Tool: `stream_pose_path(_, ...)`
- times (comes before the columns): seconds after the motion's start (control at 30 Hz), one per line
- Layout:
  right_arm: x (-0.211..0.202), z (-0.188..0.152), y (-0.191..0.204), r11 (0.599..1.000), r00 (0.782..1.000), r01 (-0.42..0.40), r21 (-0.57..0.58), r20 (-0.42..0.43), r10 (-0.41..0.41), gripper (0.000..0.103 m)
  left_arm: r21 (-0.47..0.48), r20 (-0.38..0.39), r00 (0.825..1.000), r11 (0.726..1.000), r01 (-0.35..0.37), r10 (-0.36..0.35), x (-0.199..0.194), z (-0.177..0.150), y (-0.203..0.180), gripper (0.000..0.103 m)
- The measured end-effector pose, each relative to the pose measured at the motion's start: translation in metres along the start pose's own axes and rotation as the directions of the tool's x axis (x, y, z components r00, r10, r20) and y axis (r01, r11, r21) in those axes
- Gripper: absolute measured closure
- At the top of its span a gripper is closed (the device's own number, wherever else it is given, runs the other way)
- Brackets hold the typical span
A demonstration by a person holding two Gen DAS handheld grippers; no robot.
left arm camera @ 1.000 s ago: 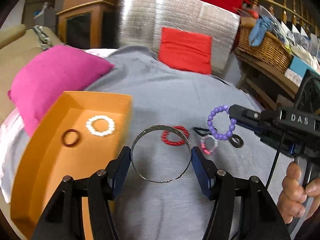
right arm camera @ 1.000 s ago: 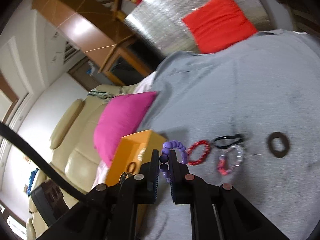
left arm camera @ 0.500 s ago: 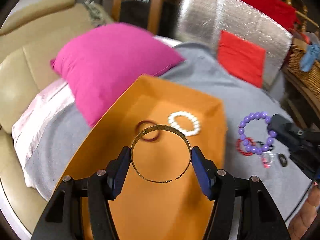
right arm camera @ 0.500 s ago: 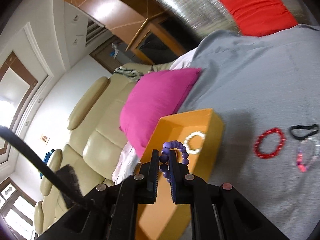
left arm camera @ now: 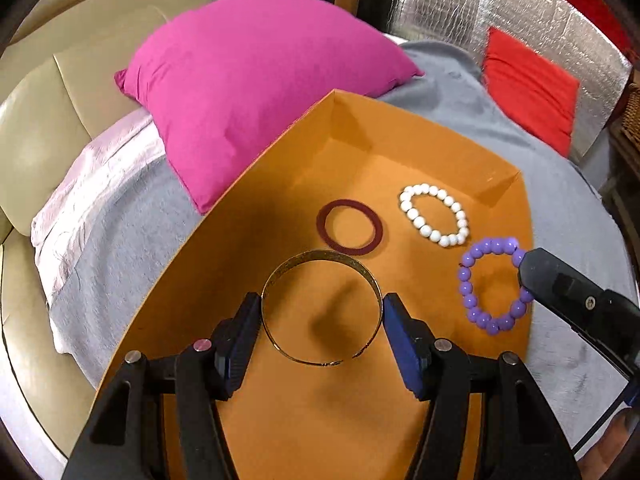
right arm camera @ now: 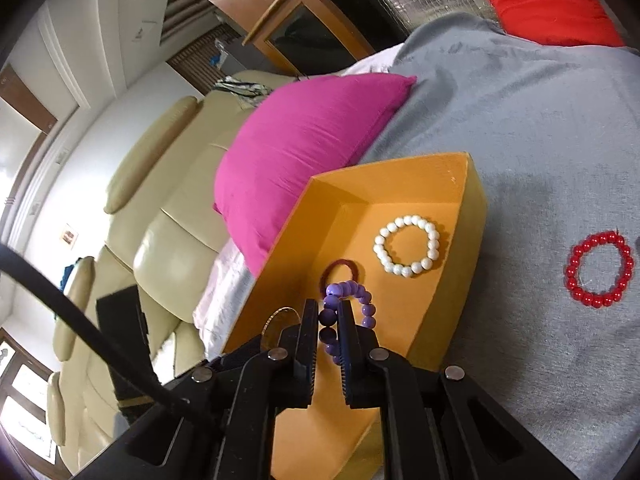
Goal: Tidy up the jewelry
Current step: 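Carry the purple bracelet and silver bangle into the orange box and release both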
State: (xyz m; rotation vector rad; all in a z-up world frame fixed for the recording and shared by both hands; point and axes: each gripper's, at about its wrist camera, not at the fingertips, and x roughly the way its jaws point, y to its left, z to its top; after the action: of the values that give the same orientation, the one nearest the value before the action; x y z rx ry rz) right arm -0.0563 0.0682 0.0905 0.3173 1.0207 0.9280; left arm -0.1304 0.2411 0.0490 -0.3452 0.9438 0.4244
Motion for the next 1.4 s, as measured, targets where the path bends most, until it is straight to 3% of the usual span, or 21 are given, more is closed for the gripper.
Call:
stream_pose_path(0.53, 0.022, 0.002, -0.002, 0.998, 0.998, 0.065, -0.023, -0.014, -0.066, 0.092, 0.001, -0.061, 0.998, 1.000, -0.004, 0.004, 0.020, 0.002, -0.006, 0.039)
stream_pose_path(0.93, 0.025, 0.011, -0.007, 0.997, 0.997, 0.074, 0.008, 0.010, -0.075, 0.091, 0.006, -0.076, 0.996, 0.999, -0.045, 0.046, 0.026, 0.003, -0.006, 0.039)
stream_pose_path(1.23, -0.014, 0.018, -0.028, 0.995, 0.994, 0.094, 0.042, 0.060, -0.096, 0.091, 0.028, 0.016, 0.995, 0.995, -0.094, 0.094, 0.011, 0.007, -0.025, 0.039)
stream_pose_path(1.4, -0.042, 0.020, -0.049, 0.989, 0.989, 0.122, 0.086, 0.079, -0.128, 0.091, 0.053, 0.124, 0.981, 0.986, -0.159, 0.152, -0.008, 0.009, -0.038, 0.039)
